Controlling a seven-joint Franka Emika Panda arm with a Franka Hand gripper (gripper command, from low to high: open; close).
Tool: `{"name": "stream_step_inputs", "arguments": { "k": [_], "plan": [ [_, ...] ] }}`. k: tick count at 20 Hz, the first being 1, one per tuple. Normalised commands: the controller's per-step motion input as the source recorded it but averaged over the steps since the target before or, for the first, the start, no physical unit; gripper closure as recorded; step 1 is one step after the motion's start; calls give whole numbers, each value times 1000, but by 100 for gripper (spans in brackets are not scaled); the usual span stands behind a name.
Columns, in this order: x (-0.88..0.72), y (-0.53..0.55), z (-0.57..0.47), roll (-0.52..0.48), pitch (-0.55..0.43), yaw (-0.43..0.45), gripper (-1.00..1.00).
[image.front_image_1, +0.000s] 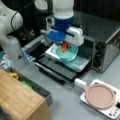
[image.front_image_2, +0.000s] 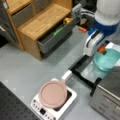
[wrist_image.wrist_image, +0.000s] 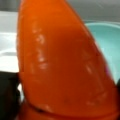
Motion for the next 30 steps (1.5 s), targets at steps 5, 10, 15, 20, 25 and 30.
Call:
{"name": "stream_step_inputs", "arguments": {
  "k": [5,10,15,20,25,30],
  "plan": [
    [-248,33,-111,106,-131,-160,100],
    [-290,91,-129,126,-161,-236,100],
    [-404,169,-120,132,-158,-194,100],
    [-441,129,-110,103,-143,-141,100],
    [-303,45,-121,107,-132,-130,100],
    [-208,40,-146,133,-93,-84,100]
  ]
}}
